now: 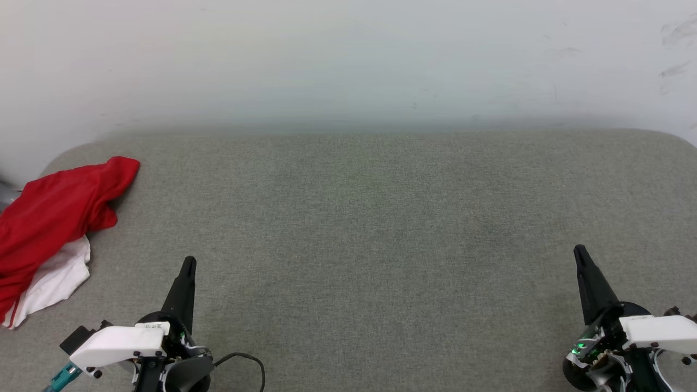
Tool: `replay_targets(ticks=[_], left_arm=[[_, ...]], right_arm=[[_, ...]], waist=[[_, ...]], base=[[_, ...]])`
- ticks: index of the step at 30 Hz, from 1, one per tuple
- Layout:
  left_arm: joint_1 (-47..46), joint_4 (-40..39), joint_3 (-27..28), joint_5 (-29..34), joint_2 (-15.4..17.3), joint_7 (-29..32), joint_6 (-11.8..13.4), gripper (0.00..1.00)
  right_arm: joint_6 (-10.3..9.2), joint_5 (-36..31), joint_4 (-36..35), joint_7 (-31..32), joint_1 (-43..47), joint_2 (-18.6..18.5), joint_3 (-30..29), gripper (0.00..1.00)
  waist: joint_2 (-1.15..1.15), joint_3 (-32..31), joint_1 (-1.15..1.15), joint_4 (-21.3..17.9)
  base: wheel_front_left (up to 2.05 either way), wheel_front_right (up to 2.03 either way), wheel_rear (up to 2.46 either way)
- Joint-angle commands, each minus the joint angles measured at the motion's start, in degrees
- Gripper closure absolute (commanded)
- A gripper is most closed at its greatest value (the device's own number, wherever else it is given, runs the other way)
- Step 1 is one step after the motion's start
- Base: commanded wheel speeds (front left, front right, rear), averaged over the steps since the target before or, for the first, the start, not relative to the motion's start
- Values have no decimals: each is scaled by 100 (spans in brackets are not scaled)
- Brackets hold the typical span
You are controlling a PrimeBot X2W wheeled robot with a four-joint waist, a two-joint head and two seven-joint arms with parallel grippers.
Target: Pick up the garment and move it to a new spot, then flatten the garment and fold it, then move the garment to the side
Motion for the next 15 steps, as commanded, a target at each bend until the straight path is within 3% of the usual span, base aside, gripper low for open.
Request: replay_targets(ticks=[1,15], left_arm=[[-45,-6,12,0,-9,11,-26,100],[-45,-6,10,0,-10,11,-26,100]], right_arm=[[-2,23,2,13,-72,-7,4,100],[-2,23,2,12,-72,-7,2,100]], waist=[[0,0,0,0],[0,0,0,0]], base=[[0,0,0],[0,0,0]])
